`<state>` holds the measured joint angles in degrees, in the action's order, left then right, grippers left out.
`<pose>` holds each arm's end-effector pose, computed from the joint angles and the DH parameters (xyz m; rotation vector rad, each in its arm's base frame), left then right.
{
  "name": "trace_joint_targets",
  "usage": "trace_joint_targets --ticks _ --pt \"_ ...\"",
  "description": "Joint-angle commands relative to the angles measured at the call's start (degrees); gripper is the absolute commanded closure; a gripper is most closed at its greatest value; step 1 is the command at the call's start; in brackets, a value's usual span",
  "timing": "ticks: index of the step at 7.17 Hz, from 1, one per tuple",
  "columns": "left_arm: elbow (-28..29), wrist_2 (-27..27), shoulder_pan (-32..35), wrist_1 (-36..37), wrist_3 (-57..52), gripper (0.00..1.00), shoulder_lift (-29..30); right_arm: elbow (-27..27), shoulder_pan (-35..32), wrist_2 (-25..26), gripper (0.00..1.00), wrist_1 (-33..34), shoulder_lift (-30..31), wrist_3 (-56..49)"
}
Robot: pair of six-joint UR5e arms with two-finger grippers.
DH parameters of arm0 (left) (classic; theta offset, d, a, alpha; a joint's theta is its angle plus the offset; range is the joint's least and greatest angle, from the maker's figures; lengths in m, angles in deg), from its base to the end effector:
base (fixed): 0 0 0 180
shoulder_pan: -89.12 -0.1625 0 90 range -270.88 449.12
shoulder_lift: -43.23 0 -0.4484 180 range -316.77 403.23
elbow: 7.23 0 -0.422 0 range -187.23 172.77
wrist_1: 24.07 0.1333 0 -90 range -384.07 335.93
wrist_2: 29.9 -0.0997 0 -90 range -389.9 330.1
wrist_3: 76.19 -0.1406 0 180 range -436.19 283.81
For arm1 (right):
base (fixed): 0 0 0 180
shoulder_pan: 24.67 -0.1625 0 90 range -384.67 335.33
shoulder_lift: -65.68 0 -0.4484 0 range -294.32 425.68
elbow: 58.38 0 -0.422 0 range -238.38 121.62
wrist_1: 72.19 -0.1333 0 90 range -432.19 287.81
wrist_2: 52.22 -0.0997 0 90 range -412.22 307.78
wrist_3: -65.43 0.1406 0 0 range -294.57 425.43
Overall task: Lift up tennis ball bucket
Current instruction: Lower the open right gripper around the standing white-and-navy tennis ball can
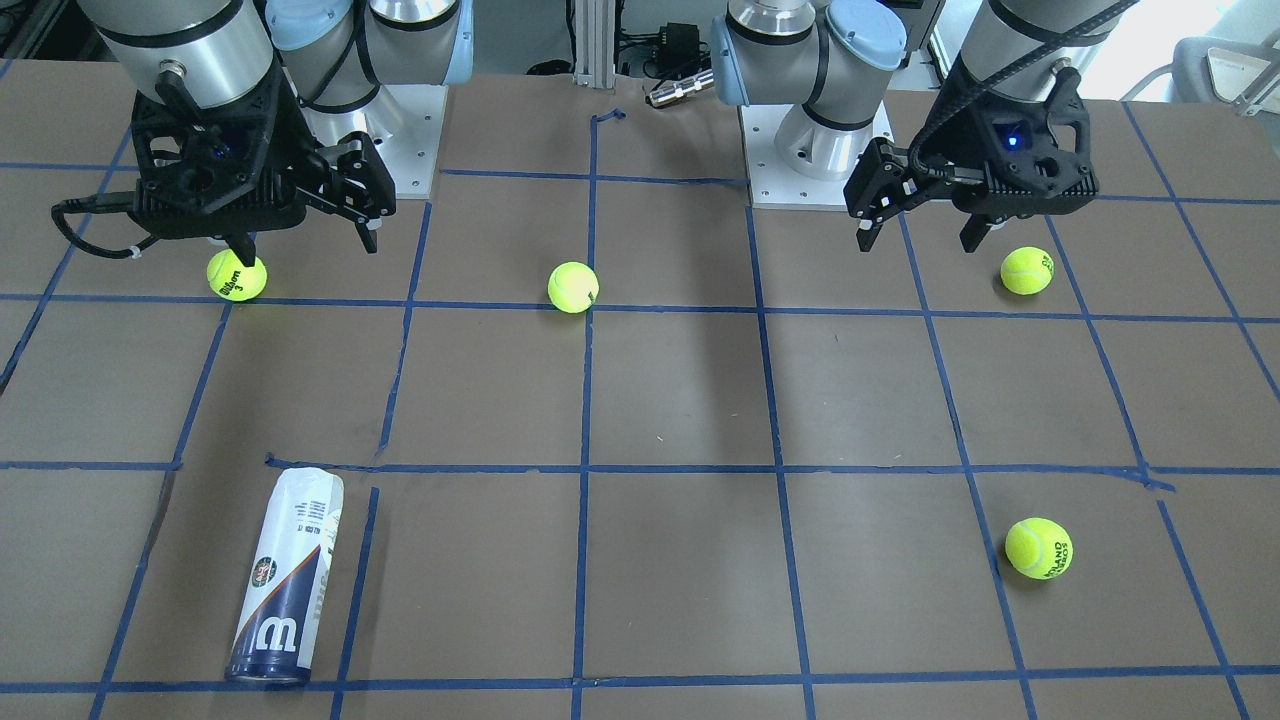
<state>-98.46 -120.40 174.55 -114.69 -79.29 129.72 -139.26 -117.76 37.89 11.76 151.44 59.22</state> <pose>-0.0920 -0.5069 0.4892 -0.0404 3.1304 -0.0443 0.1625 -0.5425 0.5030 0.2546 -3.1297 -0.0321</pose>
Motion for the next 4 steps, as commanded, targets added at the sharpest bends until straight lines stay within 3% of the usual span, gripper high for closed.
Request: trace_joint_targets --ticks 1,4 --pt "0.0 -0.5 0.0 0.0 -0.1 0.0 -0.1 -0.9 0.0 0.1 0.0 0.2 -0.1 0.1" --pt "-0.1 0.1 0.0 0.0 0.0 0.0 0.0 -1.0 0.0 0.0 0.0 0.5 -0.1 0.1"
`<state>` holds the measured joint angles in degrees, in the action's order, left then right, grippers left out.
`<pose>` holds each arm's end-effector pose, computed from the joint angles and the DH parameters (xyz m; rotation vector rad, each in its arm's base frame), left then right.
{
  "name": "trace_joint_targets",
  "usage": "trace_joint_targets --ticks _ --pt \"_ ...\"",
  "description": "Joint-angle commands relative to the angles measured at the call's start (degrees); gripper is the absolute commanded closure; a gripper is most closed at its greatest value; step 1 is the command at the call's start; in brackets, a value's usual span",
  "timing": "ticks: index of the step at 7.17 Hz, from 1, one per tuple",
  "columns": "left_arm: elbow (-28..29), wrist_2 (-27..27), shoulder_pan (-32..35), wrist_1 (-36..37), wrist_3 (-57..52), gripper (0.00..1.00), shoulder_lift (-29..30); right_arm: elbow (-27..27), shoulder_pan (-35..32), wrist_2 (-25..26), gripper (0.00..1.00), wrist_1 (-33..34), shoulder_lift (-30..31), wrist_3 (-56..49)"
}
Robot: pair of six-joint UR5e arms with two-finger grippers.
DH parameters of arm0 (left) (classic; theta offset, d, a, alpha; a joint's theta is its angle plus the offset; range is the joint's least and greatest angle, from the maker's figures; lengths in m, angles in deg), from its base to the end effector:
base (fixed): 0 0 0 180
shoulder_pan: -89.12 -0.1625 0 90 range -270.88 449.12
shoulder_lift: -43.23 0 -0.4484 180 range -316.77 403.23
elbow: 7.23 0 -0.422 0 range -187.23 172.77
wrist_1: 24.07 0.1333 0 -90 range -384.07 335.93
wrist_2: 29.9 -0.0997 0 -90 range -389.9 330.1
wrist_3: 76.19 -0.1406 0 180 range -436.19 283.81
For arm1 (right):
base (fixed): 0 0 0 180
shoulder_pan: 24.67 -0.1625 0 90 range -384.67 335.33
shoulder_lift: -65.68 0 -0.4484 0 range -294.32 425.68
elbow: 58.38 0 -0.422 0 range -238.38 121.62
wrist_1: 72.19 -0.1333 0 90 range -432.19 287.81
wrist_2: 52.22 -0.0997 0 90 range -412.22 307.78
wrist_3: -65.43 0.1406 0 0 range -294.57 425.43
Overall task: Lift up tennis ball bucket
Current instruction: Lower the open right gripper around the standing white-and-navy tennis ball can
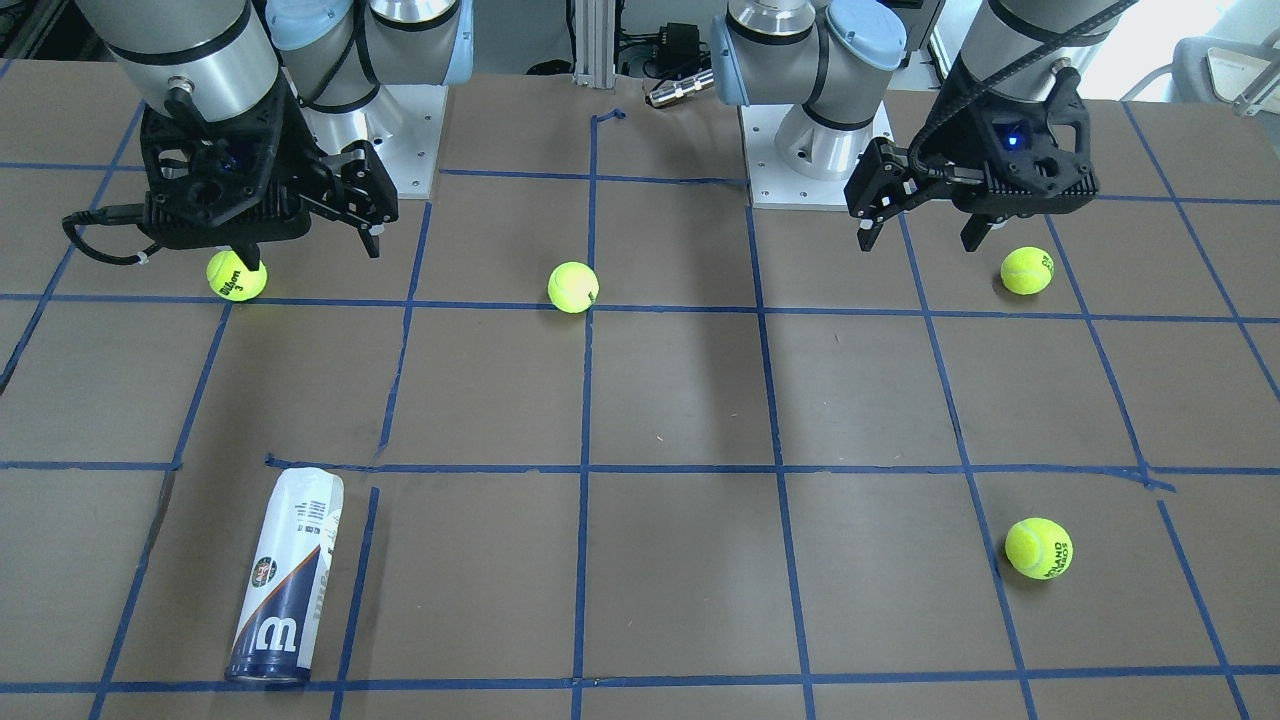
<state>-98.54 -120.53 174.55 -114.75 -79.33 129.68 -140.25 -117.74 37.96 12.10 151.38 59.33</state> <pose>-0.0917 -0.5063 0.4887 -0.0393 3.1283 -0.0413 0.1621 -0.5418 0.4940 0.2510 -3.1288 -0.0516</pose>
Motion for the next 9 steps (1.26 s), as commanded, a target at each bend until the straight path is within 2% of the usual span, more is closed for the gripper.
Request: trace_joint_targets --ticks 1,4,6,9 --pt "0.0 0.5 0.0 0.1 0.1 0.0 0.1 -0.1 0.1 -0.1 0.0 0.4 0.0 0.0" --pt "0.0 0.4 0.0 0.1 0.1 0.0 0.1 -1.6 1.2 0.0 0.0 7.2 -1.5 2.9" --pt "0.0 0.2 0.0 0.1 0.0 0.0 0.1 -3.5 3.8 0.1 0.0 7.9 -2.7 2.3" --pt "0.0 0.0 0.0 0.1 0.0 0.0 0.1 -4.6 6.9 0.4 0.0 21.2 -14.2 1.8"
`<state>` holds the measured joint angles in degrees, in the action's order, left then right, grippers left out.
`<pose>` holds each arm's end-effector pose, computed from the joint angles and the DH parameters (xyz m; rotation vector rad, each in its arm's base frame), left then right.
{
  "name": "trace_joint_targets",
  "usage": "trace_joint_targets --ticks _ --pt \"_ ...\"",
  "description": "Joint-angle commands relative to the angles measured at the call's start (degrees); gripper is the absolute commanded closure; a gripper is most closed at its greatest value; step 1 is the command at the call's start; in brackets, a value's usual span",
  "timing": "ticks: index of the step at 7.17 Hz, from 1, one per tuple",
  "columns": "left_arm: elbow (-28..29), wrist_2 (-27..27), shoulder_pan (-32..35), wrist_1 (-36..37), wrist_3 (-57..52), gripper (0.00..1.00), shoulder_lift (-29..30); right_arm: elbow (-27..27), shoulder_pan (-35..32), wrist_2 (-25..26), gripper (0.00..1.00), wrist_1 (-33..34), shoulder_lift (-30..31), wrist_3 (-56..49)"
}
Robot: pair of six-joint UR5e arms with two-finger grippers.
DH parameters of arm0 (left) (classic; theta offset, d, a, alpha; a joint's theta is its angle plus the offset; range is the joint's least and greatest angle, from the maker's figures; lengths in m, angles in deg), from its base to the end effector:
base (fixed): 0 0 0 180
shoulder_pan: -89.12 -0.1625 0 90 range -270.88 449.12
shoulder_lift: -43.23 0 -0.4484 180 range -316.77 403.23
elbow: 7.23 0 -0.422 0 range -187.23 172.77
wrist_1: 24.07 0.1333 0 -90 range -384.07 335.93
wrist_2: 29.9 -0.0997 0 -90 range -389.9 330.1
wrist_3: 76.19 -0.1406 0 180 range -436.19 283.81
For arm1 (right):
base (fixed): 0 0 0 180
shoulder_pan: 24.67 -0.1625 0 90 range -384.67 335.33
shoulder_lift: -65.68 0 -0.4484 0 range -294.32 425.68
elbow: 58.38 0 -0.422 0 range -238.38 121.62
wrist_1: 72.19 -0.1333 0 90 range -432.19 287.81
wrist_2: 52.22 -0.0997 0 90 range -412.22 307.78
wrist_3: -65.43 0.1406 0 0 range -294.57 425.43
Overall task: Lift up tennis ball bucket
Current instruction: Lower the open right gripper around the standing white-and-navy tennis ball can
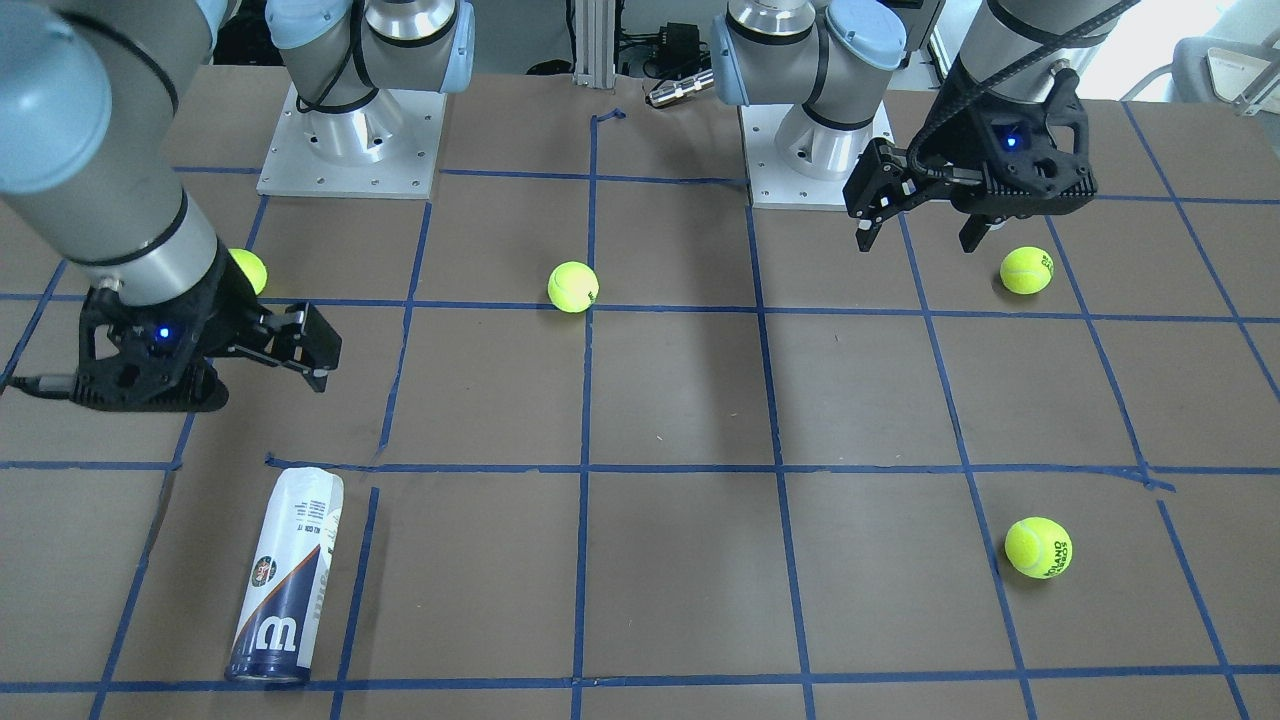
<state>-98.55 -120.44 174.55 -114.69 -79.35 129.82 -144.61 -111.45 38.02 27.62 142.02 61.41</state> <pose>-0.0919 -0.5073 0.4875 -0.0387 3.1300 -0.0391 0.0976 -0.6276 0.3850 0.0219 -3.1374 -0.0026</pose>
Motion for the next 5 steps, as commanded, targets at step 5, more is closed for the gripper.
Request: trace_joint_targets --ticks 5 --pt "0.0 0.3 0.0 0.1 0.2 0.0 0.1 -0.3 1.4 0.5 0.0 11.7 -13.7 -1.3"
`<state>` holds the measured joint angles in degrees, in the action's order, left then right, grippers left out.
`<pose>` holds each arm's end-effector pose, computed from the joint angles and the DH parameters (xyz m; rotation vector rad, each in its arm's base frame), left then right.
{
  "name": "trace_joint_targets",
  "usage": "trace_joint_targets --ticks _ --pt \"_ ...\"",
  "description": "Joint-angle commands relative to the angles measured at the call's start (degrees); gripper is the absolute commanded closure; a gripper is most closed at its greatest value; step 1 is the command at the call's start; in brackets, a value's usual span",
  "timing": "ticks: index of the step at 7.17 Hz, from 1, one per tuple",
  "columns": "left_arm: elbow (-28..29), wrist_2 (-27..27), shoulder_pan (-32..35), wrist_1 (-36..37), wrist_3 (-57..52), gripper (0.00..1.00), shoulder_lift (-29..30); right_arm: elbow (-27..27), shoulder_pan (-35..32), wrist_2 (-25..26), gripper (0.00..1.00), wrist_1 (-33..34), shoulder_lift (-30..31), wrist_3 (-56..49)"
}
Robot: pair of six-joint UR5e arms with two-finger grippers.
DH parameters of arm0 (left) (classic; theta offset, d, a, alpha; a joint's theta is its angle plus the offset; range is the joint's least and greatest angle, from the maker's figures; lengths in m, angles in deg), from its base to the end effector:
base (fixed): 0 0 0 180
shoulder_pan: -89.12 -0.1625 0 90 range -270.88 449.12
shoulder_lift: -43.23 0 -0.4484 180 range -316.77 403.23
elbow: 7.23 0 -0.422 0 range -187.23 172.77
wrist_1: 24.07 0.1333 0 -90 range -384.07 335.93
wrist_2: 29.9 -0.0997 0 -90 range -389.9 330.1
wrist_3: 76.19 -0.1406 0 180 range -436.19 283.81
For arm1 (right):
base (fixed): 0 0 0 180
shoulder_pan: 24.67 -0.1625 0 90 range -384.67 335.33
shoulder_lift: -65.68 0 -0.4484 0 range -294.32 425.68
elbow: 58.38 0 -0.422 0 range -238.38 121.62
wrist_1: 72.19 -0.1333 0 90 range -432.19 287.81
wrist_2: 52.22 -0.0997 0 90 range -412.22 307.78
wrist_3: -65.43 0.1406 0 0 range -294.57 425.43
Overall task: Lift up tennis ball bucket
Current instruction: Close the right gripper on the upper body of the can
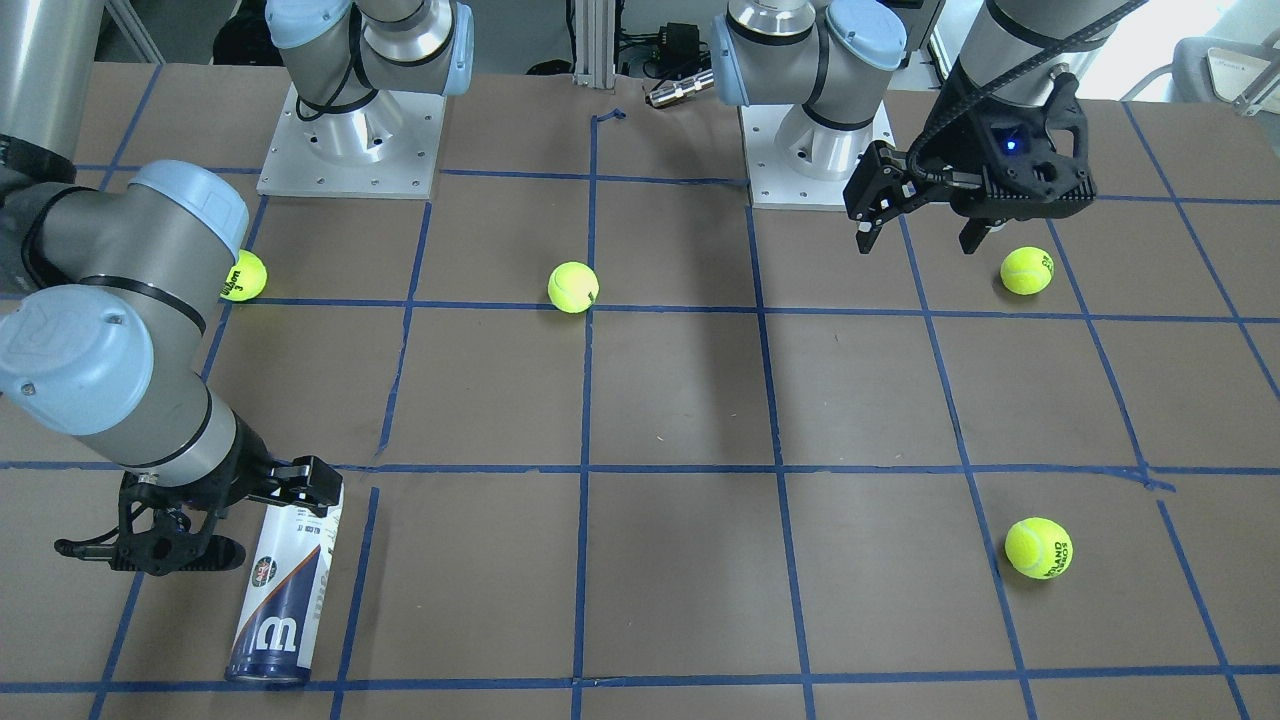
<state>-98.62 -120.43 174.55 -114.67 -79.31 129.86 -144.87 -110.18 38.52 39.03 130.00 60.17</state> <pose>-0.0919 -0.5074 0.4866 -0.0398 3.1303 -0.0366 0.0777 -0.6907 0.2651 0.0212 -3.1299 -0.0276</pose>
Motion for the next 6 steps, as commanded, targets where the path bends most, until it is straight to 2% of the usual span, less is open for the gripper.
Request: trace_joint_targets --ticks 1,3,4,6 --pt "0.1 0.2 0.0 0.1 0.5 0.0 0.2 0.0 0.4 0.1 0.0 0.5 -3.7 0.4" --pt "0.0 0.1 0.0 0.1 0.1 0.0 0.2 0.8 1.3 0.0 0.0 3.3 -7.3 0.0" --pt "0.0 0.1 0.0 0.1 0.0 0.0 0.2 1.1 1.4 -0.1 0.0 7.7 -8.9 0.0" --pt "0.0 0.2 0.0 0.1 0.0 0.0 0.2 0.7 1.6 -0.7 0.0 8.7 -9.4 0.1"
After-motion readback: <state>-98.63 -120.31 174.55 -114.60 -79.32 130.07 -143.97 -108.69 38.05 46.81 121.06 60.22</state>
